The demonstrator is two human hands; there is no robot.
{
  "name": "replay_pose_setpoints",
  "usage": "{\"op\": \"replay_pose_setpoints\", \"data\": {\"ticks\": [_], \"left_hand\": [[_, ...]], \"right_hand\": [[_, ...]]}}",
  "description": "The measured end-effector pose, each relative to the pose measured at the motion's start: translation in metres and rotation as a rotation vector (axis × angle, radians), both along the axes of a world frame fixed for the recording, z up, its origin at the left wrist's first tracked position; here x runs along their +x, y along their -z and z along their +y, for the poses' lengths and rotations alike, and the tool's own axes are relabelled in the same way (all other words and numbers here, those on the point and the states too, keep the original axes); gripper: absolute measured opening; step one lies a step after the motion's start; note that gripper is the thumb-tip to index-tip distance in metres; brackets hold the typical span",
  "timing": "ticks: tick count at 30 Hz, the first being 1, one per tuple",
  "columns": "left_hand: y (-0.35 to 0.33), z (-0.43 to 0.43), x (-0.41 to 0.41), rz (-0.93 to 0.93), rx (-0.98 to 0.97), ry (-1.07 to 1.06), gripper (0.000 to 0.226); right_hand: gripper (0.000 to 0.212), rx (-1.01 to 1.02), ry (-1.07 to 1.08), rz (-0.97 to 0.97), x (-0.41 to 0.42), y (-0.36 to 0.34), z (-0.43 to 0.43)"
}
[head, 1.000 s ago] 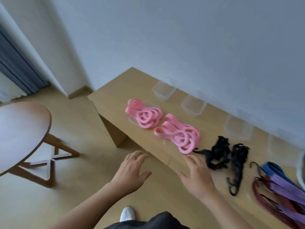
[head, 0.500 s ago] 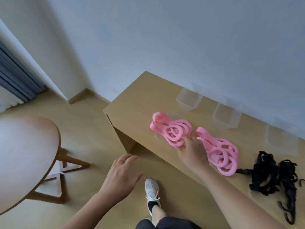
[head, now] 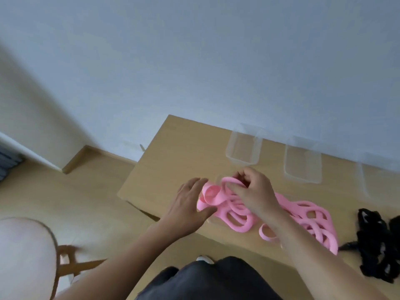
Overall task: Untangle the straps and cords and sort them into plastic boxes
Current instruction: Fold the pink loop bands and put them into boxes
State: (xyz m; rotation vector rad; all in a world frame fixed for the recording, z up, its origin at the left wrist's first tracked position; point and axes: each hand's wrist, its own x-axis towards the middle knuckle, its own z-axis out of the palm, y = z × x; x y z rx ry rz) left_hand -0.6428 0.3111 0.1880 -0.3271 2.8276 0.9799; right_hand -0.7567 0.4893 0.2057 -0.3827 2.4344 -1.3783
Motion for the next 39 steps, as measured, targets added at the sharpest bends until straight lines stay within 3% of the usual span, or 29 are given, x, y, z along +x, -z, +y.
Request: {"op": "replay_pose_setpoints", "data": {"ticks": [3,8,12,17,23,27,39], "left_hand": [[-0.025,-0.005,-0.041,0.078,0.154,0.078,0.077],[-0.063,-0.022,-0.094,0.048,0.624,0.104,0.009],[-0.11,-0.034,-0.123,0.077,0.784,0.192,0.022],[-0.175,-0.04,-0.146,0.217,0.89,0.331,0.031],[-0.227,-0.048,-0.148,0.314,1.093,0.462,0.017],[-0.254,-0.055,-0.144,0.294,1.25,0.552,0.028],[-0.305,-0.037,-0.116,0.539,1.129,0.461,0.035]], "right_hand": [[0.012,-0.116,-0.038,0.053,-0.016,-0.052,-0.016],[0.009,-0.242,0.075,0.18,-0.037,-0.116,-0.032],[0.008,-0.292,0.236,0.361,-0.038,-0.167,-0.039],[0.022,-0.334,0.269,0.565,-0.02,-0.222,-0.045],[0.042,-0.042,0.258,1.046,-0.002,-0.258,-0.065],[0.035,0.027,0.336,1.195,-0.002,-0.274,-0.074],[0.029,0.115,0.241,1.403,0.01,-0.314,-0.057]]}}
